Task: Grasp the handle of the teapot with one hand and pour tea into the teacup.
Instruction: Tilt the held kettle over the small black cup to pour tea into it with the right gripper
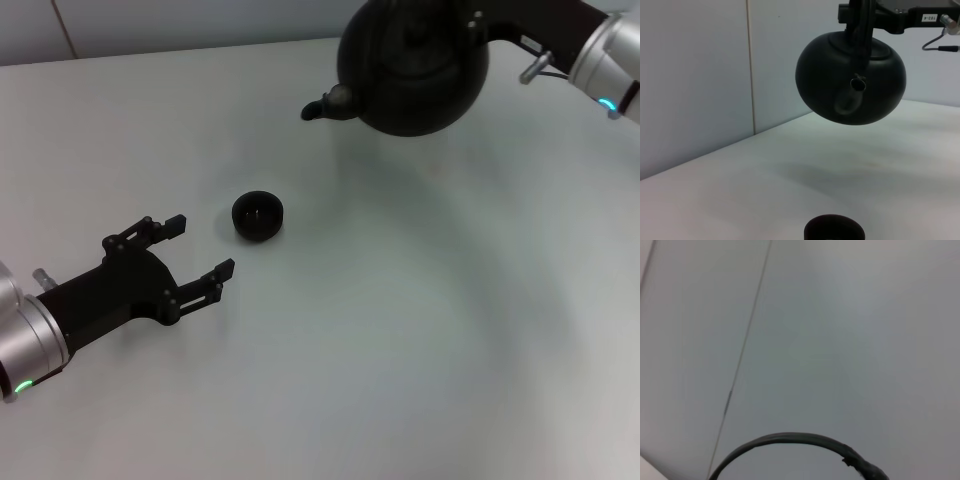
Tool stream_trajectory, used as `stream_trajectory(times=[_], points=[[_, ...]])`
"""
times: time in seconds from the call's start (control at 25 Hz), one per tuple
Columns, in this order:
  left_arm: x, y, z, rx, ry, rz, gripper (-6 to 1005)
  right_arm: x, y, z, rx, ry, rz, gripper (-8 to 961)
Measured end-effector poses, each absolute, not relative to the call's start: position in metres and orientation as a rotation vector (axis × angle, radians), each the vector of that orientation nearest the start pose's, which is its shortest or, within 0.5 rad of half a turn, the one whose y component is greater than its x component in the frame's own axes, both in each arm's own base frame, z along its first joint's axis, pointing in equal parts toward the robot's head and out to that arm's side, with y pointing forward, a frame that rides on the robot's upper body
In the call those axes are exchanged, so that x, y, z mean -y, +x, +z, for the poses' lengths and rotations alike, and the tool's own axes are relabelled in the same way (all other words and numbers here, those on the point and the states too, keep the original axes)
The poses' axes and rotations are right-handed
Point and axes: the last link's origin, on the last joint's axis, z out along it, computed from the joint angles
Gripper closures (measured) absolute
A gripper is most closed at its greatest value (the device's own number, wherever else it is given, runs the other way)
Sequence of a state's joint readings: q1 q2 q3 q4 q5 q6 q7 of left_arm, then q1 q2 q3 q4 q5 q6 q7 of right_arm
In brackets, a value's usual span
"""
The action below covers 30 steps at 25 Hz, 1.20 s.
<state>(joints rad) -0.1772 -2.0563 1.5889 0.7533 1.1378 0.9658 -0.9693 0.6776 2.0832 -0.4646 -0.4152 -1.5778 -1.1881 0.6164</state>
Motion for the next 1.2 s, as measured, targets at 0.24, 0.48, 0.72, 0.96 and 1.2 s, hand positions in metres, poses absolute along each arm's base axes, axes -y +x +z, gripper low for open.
stream_trajectory(times=[0.24, 0.48, 0.72, 0.96, 1.2], points=[[-0.288, -0.290, -0.060, 0.436, -2.475, -0.557, 174, -0.418, 0.235, 0.015, -0.028, -2.100, 0.661, 871], [-0.288, -0.290, -0.061, 0.440, -2.479, -0.556, 174, -0.424, 0.228, 0.006, 0.014, -2.134, 0.613, 871], [-0.287, -0.291, -0.063, 0.434, -2.502, -0.536, 174, -0.425, 0.225, 0.002, 0.063, -2.152, 0.580, 871], [-0.288, -0.287, -0.067, 0.424, -2.527, -0.524, 174, -0.423, 0.225, -0.003, 0.103, -2.167, 0.550, 871], [-0.289, -0.287, -0.068, 0.422, -2.529, -0.525, 175, -0.423, 0.223, -0.006, 0.130, -2.182, 0.533, 871]])
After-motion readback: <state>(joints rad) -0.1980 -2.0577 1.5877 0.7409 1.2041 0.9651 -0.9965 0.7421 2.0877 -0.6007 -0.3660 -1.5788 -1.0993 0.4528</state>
